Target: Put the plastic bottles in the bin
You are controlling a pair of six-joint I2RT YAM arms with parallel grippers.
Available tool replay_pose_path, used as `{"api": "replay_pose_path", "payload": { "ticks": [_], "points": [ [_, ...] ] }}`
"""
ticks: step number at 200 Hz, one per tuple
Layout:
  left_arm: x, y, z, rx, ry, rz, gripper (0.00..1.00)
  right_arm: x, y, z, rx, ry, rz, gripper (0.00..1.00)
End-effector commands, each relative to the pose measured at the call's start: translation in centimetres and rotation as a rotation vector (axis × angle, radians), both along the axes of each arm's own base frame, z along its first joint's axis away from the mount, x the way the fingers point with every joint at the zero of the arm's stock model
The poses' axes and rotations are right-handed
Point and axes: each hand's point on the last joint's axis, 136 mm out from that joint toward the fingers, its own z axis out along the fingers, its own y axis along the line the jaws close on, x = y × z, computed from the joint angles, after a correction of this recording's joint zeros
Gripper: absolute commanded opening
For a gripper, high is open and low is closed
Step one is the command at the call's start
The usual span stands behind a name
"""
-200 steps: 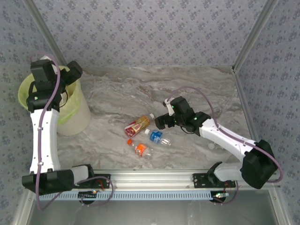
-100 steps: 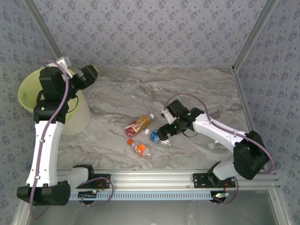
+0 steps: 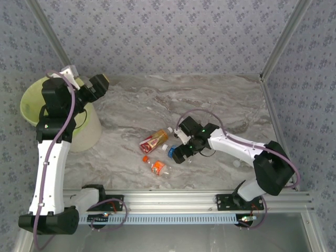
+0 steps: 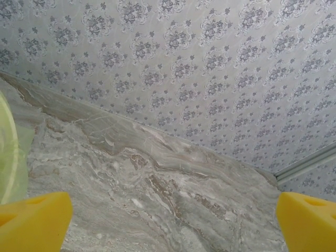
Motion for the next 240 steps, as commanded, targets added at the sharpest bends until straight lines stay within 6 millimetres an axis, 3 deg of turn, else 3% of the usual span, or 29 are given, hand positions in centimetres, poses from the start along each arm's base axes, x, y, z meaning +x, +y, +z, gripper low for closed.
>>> {"api": "replay_pose_path", "payload": {
  "ticks": [1,78,178,205,240],
  "points": [
    [-0.6,0.3,0.0,0.023,-0.010,0.014,1.00,-0.7,-0.9,-1.8,-0.072,0.022,0.009,0.95],
    [-0.8,0.5,-0.5,0.037,-0.004,0.023,0.99,-2.9,-2.2,-4.1,-0.139,0.042,-0.039,0.93],
    [-0.6,0.4,-1.0,0.043,0.008,0.017,1.00,-1.3,-1.7,-5.6,-0.173,-0.043,-0.058,0.88],
    [-0.5,0.4,-1.1,0.042,0.011,0.015,0.99,-1.9,-1.4,-5.8,-0.170,-0.027,-0.040,0.82],
    [-0.5,0.3,-1.0,0.038,0.007,0.013,0.99,-2.2,-1.9,-4.5,-0.160,-0.048,-0.066,0.68]
  ]
}}
